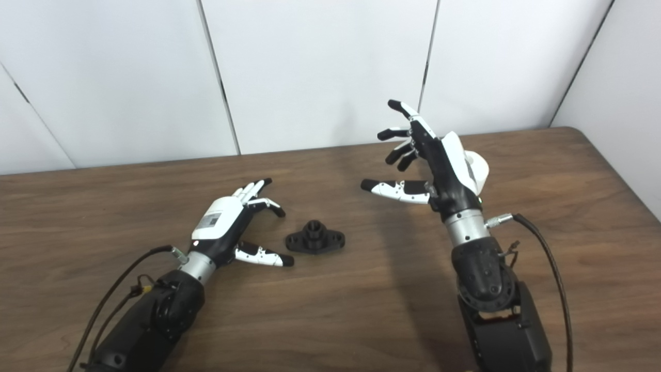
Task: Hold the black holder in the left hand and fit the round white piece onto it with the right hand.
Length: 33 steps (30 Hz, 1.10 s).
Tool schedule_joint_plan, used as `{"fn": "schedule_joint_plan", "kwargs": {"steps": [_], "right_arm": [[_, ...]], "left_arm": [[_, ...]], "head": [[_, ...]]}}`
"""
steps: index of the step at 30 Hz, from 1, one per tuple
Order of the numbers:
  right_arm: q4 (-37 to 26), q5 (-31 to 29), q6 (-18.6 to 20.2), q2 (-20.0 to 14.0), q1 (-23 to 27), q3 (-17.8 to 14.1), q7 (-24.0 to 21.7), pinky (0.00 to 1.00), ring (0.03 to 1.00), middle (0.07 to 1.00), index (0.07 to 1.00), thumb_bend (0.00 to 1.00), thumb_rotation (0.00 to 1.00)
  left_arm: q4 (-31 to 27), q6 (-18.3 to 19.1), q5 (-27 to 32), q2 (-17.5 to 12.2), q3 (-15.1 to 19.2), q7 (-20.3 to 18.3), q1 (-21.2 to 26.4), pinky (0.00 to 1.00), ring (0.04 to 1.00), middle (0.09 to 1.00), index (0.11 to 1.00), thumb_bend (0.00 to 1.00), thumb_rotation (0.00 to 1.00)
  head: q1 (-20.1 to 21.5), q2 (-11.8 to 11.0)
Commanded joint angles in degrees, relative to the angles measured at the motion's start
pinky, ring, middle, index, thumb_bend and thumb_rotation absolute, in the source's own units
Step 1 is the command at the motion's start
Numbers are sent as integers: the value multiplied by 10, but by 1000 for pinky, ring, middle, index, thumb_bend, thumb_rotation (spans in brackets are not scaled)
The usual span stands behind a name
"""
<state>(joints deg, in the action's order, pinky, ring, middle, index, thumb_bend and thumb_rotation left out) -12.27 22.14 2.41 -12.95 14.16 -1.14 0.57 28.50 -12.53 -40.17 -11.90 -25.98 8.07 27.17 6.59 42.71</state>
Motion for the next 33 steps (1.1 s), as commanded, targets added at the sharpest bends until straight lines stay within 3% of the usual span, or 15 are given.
{"fn": "schedule_joint_plan", "kwargs": {"steps": [1,13,33], "right_arm": [[-22,1,-7,-5,15,-3,4,396,509,686,895,594,161],[-30,2,4,-4,13,-4,2,393,506,685,895,598,160],[-26,0,1,-9,16,-3,3,383,494,684,896,597,156]], "left_arm": [[10,-9,-6,12,-16,-17,7,1000,1000,990,661,1000,363],[38,-25,-2,22,-21,-1,8,985,1000,993,649,1000,349],[23,-26,3,39,-25,-8,3,1000,1000,998,648,1000,293]], "head": [[0,0],[4,3],[4,3]]}}
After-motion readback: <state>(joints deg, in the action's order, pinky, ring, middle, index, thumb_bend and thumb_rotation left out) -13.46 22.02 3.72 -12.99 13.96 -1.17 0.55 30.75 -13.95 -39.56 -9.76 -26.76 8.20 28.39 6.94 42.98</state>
